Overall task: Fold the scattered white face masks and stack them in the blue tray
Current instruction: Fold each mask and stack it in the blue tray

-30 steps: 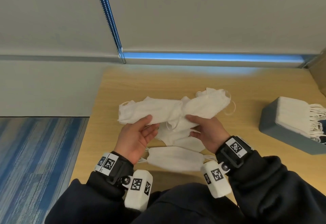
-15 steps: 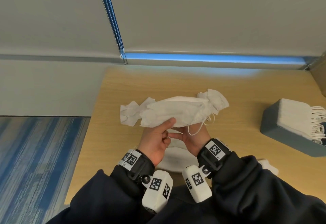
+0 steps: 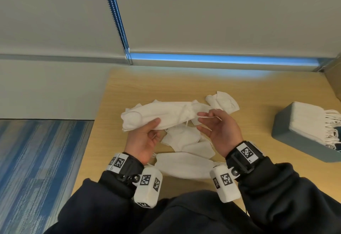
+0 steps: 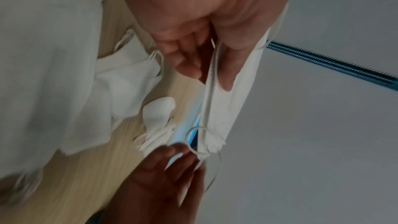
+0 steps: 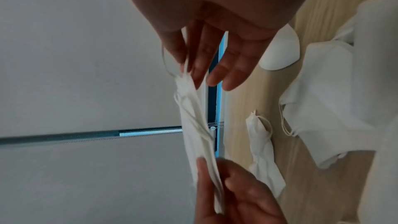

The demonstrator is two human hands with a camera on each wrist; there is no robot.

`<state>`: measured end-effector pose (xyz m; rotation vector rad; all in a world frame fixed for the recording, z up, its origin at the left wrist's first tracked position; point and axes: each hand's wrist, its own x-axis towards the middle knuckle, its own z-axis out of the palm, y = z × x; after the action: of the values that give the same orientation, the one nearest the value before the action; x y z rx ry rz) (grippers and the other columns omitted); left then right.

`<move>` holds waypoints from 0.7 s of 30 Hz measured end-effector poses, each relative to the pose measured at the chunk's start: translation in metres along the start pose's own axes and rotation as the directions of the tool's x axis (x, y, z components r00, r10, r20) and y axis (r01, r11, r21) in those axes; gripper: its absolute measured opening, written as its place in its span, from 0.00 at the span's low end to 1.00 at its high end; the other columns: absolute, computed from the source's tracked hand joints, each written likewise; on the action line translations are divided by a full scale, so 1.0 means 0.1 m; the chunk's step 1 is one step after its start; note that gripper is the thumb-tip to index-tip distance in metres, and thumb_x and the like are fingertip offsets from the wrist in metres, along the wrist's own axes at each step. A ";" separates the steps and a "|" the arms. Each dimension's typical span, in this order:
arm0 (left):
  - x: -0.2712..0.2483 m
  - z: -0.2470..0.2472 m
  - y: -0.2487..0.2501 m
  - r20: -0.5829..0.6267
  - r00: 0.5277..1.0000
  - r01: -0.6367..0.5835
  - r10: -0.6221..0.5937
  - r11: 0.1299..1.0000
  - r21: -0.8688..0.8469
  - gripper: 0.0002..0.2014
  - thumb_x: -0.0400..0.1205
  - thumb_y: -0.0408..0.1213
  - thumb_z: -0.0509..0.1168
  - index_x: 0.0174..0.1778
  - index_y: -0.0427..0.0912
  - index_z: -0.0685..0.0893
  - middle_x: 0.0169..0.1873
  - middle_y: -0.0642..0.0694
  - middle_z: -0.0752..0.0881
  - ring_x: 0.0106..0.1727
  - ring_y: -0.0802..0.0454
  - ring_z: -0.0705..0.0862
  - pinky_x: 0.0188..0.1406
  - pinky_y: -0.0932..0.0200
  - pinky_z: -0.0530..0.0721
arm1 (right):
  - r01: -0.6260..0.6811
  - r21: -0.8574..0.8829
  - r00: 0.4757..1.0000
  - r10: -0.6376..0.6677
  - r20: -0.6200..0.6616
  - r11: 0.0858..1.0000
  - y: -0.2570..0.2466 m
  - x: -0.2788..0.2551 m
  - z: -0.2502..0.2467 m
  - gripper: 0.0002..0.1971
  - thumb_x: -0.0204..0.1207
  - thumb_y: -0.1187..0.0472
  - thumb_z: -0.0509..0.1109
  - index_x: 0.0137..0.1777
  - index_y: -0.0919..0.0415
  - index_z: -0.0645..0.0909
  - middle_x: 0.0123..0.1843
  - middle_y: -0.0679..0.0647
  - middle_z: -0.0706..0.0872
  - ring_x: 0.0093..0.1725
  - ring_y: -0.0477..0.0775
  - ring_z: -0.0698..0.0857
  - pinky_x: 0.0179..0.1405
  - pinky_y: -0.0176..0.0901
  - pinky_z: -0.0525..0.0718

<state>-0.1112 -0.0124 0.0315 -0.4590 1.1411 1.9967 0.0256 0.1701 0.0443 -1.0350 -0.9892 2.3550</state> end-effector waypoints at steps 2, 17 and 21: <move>0.02 -0.07 0.08 -0.024 0.998 -0.053 0.054 0.998 0.028 0.25 0.65 0.25 0.78 0.59 0.42 0.87 0.54 0.42 0.92 0.42 0.50 0.89 0.29 0.62 0.83 | -0.048 0.107 0.998 0.045 0.036 0.993 -0.03 -0.01 -0.03 0.13 0.81 0.62 0.61 0.33 0.59 0.72 0.34 0.60 0.85 0.43 0.61 0.87 0.55 0.58 0.88; -0.12 -0.06 0.17 0.088 0.939 -0.342 0.334 0.868 0.360 0.11 0.77 0.26 0.76 0.52 0.42 0.89 0.47 0.46 0.94 0.47 0.46 0.91 0.38 0.53 0.88 | -0.052 -0.451 0.992 0.096 0.075 0.891 0.21 0.04 0.10 0.25 0.78 0.72 0.73 0.21 0.52 0.74 0.23 0.50 0.63 0.22 0.51 0.62 0.26 0.42 0.64; -0.03 -0.18 0.40 -0.002 0.930 -0.348 0.367 0.883 0.313 0.04 0.82 0.34 0.73 0.50 0.45 0.92 0.47 0.45 0.92 0.38 0.48 0.88 0.38 0.54 0.89 | -0.105 -0.377 0.992 0.125 0.029 0.920 0.13 0.03 -0.08 0.23 0.79 0.72 0.72 0.24 0.54 0.71 0.25 0.51 0.58 0.24 0.51 0.59 0.26 0.44 0.61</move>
<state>-0.1413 -0.0410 0.0458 -0.1528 1.6439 2.0666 0.0286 0.1668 0.0292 -1.2004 -1.4796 2.3485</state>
